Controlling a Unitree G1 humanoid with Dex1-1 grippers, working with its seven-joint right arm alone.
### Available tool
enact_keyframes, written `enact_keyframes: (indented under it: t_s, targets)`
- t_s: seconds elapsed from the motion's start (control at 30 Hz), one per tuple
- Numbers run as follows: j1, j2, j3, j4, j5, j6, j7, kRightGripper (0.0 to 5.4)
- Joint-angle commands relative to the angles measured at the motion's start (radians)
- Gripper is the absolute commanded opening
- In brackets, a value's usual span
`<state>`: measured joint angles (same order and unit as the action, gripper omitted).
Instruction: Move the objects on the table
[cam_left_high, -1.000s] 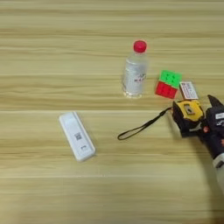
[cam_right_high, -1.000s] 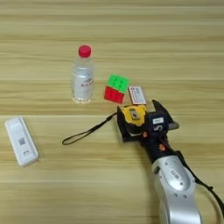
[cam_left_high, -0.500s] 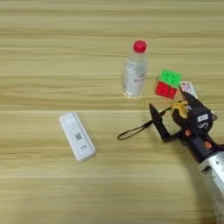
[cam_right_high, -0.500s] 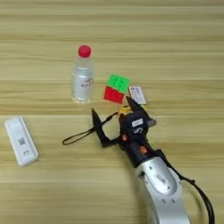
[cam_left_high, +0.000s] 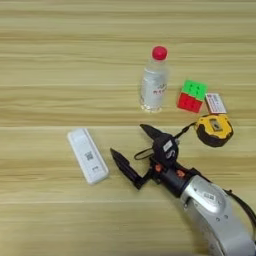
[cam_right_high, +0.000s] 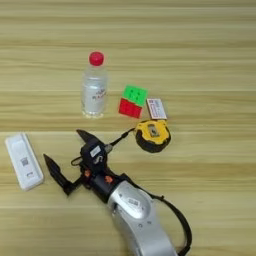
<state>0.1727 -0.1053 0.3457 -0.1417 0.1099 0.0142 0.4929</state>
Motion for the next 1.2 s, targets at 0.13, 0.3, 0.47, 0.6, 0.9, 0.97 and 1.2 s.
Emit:
enact_keyframes:
  t_s: [0.13, 0.3, 0.47, 0.6, 0.9, 0.97, 1.2]
  targets:
    - [-0.067, 0.017, 0.086, 0.028, -0.029, -0.042, 0.044, 5.38]
    - [-0.106, 0.024, 0.146, 0.031, -0.056, -0.051, 0.077, 5.38]
    - [-0.125, 0.03, 0.171, 0.076, -0.084, -0.068, 0.075, 5.38]
    - [-0.149, 0.044, 0.174, 0.123, -0.114, -0.096, 0.05, 5.38]
    - [-0.23, 0.07, 0.129, 0.307, -0.256, -0.193, -0.117, 5.38]
    - [-0.24, 0.075, 0.116, 0.327, -0.264, -0.187, -0.138, 5.38]
    - [-0.256, 0.07, 0.031, 0.36, -0.238, -0.164, -0.174, 5.38]
